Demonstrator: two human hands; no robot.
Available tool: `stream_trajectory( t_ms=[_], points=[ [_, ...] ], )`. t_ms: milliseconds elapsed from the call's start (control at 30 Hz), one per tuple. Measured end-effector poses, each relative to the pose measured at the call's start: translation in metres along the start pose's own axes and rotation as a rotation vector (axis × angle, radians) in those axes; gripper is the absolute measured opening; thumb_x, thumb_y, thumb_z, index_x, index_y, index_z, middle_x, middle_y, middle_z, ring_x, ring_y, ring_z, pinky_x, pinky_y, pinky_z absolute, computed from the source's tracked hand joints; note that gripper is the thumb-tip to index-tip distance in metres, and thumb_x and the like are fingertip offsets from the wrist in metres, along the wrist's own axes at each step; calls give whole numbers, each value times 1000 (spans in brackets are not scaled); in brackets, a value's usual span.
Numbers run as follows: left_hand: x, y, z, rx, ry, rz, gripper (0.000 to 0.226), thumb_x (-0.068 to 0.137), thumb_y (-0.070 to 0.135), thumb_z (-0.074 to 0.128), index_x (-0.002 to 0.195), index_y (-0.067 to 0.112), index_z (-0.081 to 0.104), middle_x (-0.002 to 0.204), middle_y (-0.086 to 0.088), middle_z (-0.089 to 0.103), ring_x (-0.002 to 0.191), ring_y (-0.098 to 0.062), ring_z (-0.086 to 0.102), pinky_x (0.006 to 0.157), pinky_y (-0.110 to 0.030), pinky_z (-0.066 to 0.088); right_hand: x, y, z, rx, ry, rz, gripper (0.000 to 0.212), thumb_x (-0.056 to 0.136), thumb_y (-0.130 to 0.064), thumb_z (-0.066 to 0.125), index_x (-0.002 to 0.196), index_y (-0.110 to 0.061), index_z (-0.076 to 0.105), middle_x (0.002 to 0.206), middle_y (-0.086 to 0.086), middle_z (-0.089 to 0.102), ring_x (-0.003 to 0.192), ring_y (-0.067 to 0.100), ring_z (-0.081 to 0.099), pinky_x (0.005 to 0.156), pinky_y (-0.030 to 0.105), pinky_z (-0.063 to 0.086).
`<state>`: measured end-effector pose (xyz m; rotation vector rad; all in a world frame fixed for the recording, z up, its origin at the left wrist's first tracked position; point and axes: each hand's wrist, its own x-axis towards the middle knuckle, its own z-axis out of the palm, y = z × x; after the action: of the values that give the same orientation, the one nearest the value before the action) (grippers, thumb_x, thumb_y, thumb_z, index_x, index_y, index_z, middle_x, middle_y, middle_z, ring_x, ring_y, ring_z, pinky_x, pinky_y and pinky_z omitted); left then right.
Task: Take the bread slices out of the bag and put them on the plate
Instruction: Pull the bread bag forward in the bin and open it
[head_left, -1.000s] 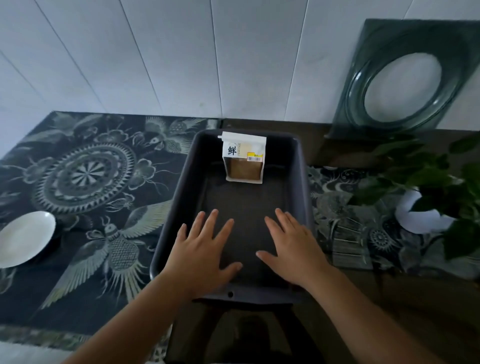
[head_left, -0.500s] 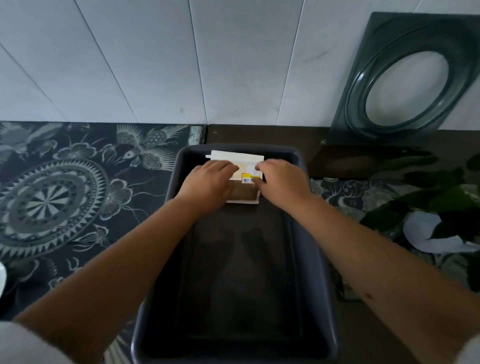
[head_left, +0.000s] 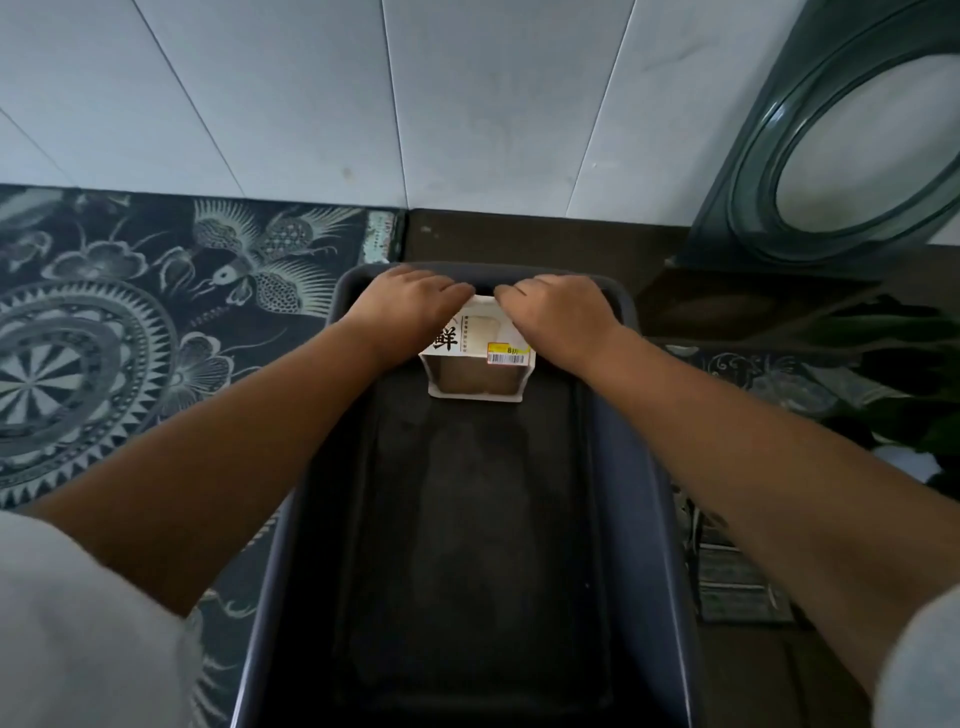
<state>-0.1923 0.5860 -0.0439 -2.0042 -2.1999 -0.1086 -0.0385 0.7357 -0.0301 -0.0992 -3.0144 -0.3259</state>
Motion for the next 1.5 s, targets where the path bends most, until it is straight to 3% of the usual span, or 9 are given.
stream_trajectory(
  t_ms=[133, 333, 500, 767, 967, 1133, 1300, 1400, 1500],
  points=[
    [-1, 2, -2, 12, -85, -57, 32, 84, 4, 60, 117, 5, 59, 99, -18, 69, 92, -39, 66, 71, -48, 53, -4, 2, -1, 10, -94, -6, 16, 98, -10, 47, 106, -5, 59, 97, 15, 70, 87, 34, 67, 59, 42, 52],
    [-27, 31, -26, -24, -78, -48, 40, 86, 7, 64, 124, 9, 51, 97, -14, 69, 90, -37, 65, 68, -48, 53, -41, -8, -19, 23, -39, -38, 21, 101, -13, 46, 114, -7, 61, 102, 14, 73, 91, 31, 69, 67, 44, 58],
    [-87, 82, -56, -152, 45, -67, 28, 83, 3, 66, 111, 1, 61, 89, -20, 70, 81, -39, 66, 64, -49, 54, -99, -50, -49, 99, 94, -93, 19, 92, -5, 57, 109, -2, 66, 90, 17, 74, 79, 34, 70, 54, 46, 57],
    [-202, 166, -63, -179, 169, -46, 15, 71, 4, 76, 82, 9, 68, 62, -6, 65, 51, -29, 60, 51, -37, 47, -212, -136, -63, 214, 69, -94, 23, 82, -2, 67, 104, -3, 68, 83, 12, 73, 71, 30, 69, 46, 41, 55],
    [-256, 208, -46, -205, 134, -59, 21, 75, 12, 77, 92, 13, 64, 65, -3, 65, 51, -27, 60, 51, -33, 43, -265, -189, -55, 293, 46, -32, 27, 78, -6, 72, 105, -4, 68, 84, 11, 73, 71, 29, 69, 46, 41, 56],
    [-260, 215, -52, -144, 53, -66, 40, 67, 8, 80, 101, 16, 61, 89, -6, 64, 72, -27, 61, 56, -38, 49, -270, -199, -60, 248, 53, -17, 36, 81, -5, 63, 117, -5, 63, 92, 10, 67, 73, 28, 63, 48, 43, 54],
    [-260, 217, -67, -140, 72, -44, 44, 67, 4, 79, 108, 10, 64, 73, -5, 66, 62, -28, 64, 55, -40, 51, -269, -198, -73, 244, 109, 14, 42, 74, -6, 73, 116, -7, 67, 75, 7, 65, 52, 27, 61, 36, 33, 46],
    [-264, 217, -70, -150, 100, 2, 41, 71, 3, 78, 110, 7, 66, 70, -6, 69, 59, -29, 66, 56, -41, 54, -271, -198, -75, 320, 97, 63, 38, 80, -12, 70, 118, -11, 67, 81, 7, 72, 64, 28, 67, 46, 35, 50],
    [-262, 215, -71, -200, 96, 19, 44, 75, 3, 76, 117, 7, 64, 82, -9, 73, 71, -31, 69, 64, -44, 56, -266, -195, -75, 568, -59, 258, 33, 93, -23, 59, 125, -22, 62, 116, 3, 72, 102, 25, 67, 80, 40, 55]
  ],
)
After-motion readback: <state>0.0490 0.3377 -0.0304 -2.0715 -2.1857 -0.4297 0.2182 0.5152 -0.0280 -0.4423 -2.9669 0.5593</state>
